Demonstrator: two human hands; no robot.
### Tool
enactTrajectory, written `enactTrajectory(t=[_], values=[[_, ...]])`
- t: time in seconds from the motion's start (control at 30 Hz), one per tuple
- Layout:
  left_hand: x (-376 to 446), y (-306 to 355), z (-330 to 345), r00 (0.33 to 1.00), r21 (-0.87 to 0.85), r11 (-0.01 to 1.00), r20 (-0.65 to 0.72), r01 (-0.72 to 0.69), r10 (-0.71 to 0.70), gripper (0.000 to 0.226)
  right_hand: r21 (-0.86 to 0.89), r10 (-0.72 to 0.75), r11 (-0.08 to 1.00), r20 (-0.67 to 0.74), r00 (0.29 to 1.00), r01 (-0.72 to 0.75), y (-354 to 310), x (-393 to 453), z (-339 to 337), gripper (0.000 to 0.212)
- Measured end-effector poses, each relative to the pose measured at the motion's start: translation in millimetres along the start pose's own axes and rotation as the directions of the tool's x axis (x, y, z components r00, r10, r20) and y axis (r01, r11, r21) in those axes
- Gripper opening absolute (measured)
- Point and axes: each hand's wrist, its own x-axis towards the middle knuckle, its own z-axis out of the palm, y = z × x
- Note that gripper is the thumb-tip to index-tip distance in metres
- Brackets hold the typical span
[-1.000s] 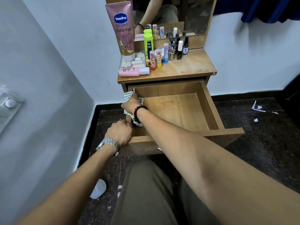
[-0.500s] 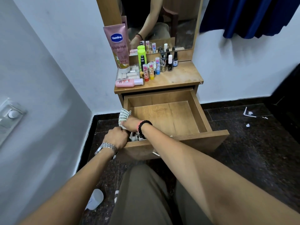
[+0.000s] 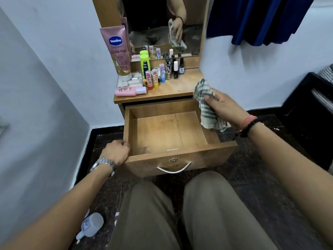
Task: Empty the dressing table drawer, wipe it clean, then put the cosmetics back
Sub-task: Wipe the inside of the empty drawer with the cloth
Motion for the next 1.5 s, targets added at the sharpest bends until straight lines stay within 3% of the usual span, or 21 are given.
enactTrajectory(t=[0.03,0.1,0.13,0.2,0.37,0.53,0.8,0.93,1.0,1.1,1.2,1.27,1.43,1.5], values=[[-0.3,-0.4,0.1,1.0,0.001,1.0,-0.003,0.001,-0.001,0.032,-0.245,-0.01,0.969,0.028,1.0,0.017,12.2,-1.3,1.7,0.031],[0.0,-2.0,0.4,1.0,0.011,1.0,-0.008,-0.002,0.002,0.033,-0.596,0.08,0.802,0.171,0.982,0.038,49.0,1.1,16.7,0.041],[-0.1,-2.8,0.4,1.0,0.015,1.0,-0.007,-0.003,0.003,0.033,-0.703,0.158,0.71,0.226,0.961,0.049,67.1,5.5,26.6,0.045],[0.9,-3.6,0.8,1.0,0.014,1.0,-0.001,-0.001,0.001,0.033,-0.793,0.251,0.609,0.196,0.948,0.003,86.0,18.1,39.0,0.051],[3.0,-3.7,0.7,1.0,0.011,1.0,0.003,-0.009,0.009,0.032,-0.826,0.185,0.563,0.112,0.976,-0.012,87.3,54.4,37.3,0.044],[3.0,-4.2,3.9,1.0,0.014,1.0,-0.011,-0.005,0.005,0.035,-0.785,0.203,0.616,0.08,0.976,-0.064,95.7,82.9,37.4,0.055],[3.2,-4.0,2.5,1.0,0.032,0.999,-0.018,-0.012,0.012,0.032,-0.846,0.144,0.533,0.121,0.982,0.026,86.5,27.3,34.6,0.046],[6.2,-6.4,1.6,0.999,0.022,0.999,0.009,-0.031,0.031,0.03,-0.72,0.116,0.688,0.232,0.966,0.09,46.6,-3.6,-4.1,0.032],[6.9,-7.1,1.3,0.999,0.014,0.999,0.007,-0.032,0.032,0.03,-0.608,0.053,0.79,0.194,0.98,0.078,26.0,-18.1,-26.5,0.032],[5.8,-6.4,1.6,1.0,0.031,0.999,0.003,-0.027,0.027,0.031,-0.55,-0.02,0.821,0.235,0.972,0.15,18.5,-43.6,-20.5,0.033],[4.7,-4.8,1.7,1.0,0.031,0.999,0.001,-0.017,0.017,0.03,-0.692,-0.071,0.633,0.394,0.916,0.347,33.5,-66.2,34.1,0.041],[4.7,-4.6,1.5,1.0,0.032,0.999,-0.003,-0.018,0.018,0.029,-0.739,-0.126,0.54,0.404,0.906,0.404,42.1,-66.9,72.9,0.045],[4.2,-6.8,3.5,0.999,0.033,0.999,-0.038,-0.023,0.024,0.031,-0.726,-0.257,0.488,0.412,0.874,0.485,5.7,-66.5,155.1,0.054],[3.9,-7.2,3.6,0.998,-0.003,1.0,-0.055,-0.02,0.02,0.032,-0.728,-0.245,0.475,0.429,0.869,0.494,-8.2,-67.4,178.6,0.057]])
